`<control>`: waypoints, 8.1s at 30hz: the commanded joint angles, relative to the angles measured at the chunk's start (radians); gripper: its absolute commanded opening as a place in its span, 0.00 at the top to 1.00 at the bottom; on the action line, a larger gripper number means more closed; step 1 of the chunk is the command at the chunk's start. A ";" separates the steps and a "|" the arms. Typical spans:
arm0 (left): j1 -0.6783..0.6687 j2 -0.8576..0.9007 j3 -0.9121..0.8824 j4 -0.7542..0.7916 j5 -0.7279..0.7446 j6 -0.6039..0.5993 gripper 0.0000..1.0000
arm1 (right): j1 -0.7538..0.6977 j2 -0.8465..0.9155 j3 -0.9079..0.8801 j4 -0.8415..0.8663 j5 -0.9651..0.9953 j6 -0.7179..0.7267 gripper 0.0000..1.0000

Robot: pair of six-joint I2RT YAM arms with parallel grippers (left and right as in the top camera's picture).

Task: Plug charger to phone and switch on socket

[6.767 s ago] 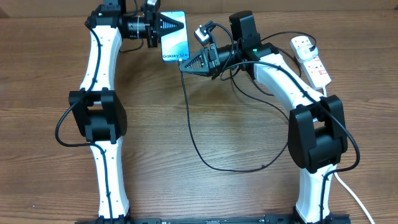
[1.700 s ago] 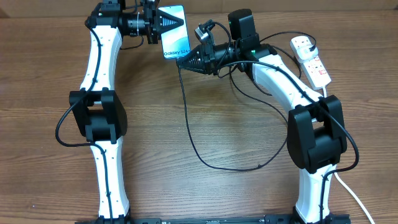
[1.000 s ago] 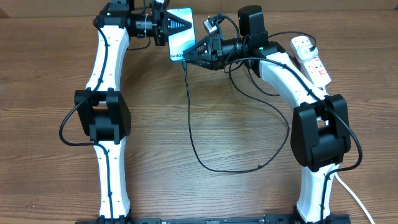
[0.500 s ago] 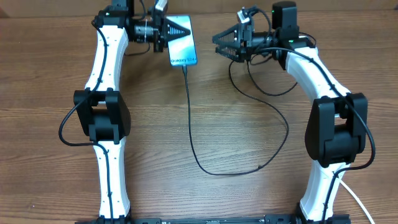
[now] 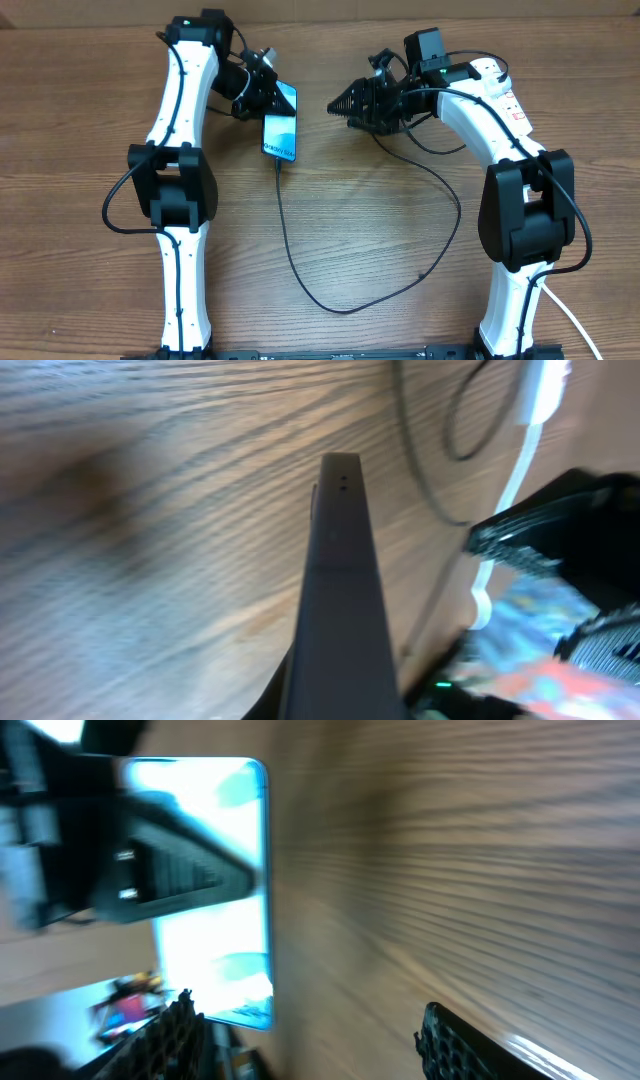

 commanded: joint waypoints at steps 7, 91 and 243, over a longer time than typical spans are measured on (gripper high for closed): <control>-0.019 0.059 0.015 -0.017 -0.191 0.044 0.96 | 0.001 0.001 0.016 -0.114 0.256 -0.116 0.32; 0.010 0.108 0.050 0.023 -0.299 -0.151 0.78 | 0.021 -0.021 0.022 -0.140 0.306 -0.155 0.31; 0.092 -0.545 0.369 -0.147 -0.665 -0.254 0.01 | -0.589 0.155 0.079 0.132 0.740 -0.141 0.00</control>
